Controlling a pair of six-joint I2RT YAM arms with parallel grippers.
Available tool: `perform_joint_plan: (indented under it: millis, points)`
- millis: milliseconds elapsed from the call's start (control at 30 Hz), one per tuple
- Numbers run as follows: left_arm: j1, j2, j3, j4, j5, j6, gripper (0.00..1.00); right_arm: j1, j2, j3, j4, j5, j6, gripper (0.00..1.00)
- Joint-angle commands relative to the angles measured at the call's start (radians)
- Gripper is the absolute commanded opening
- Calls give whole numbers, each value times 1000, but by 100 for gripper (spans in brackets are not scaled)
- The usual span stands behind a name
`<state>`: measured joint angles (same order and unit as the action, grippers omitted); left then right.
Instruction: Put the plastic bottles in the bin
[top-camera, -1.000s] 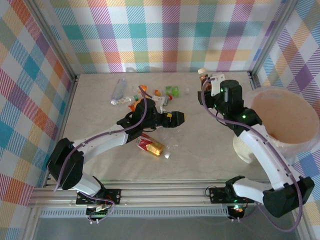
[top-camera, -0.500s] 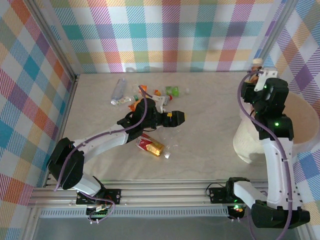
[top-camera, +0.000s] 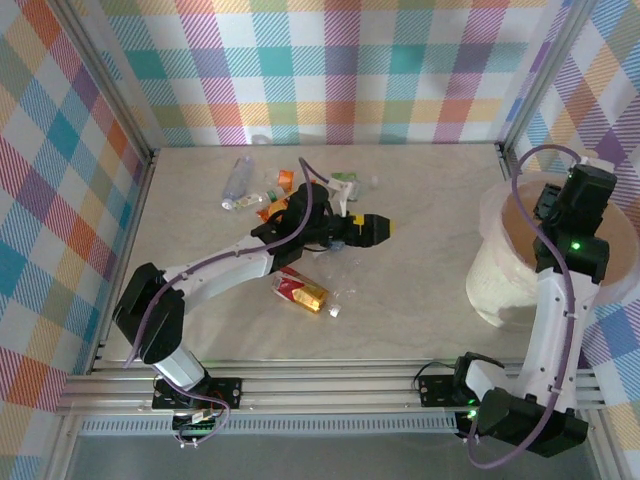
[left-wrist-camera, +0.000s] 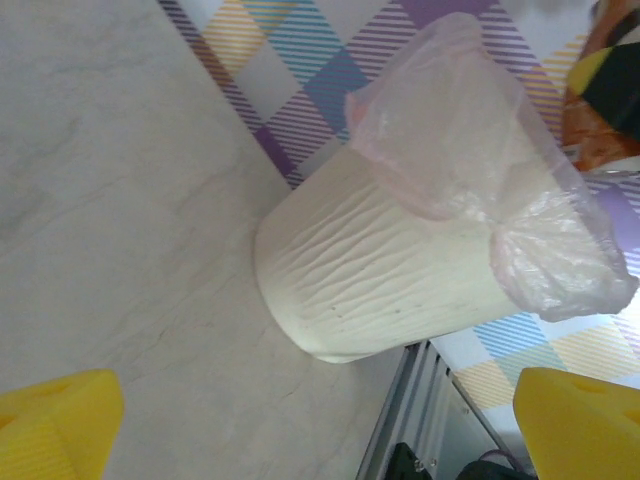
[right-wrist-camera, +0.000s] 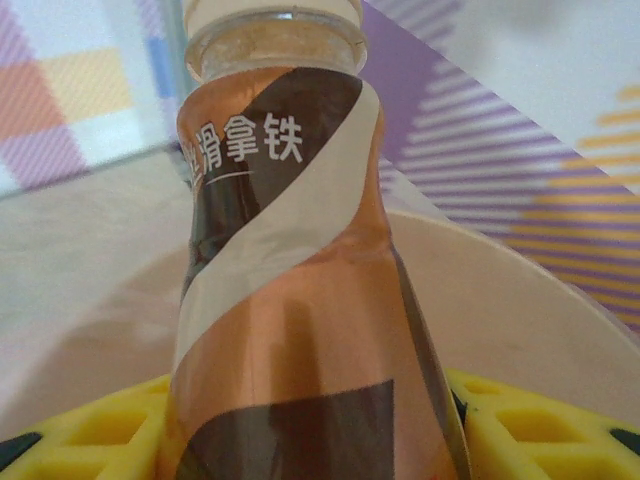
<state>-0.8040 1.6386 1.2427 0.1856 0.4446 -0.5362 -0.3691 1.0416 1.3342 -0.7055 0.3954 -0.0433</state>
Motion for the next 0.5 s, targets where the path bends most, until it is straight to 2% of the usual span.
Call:
perform_joint_plan:
  millis: [0,233,467]
  points:
    - [-32,44,76,-13,48,34,100,-53,21,-27,-24,57,25,50]
    - [-40,84,114,-32,65,32,100,-156,59,-58,-16,56,9,52]
    - [-40,81,105,-38,44,33,100,-206,72,-83,-25,77,67,56]
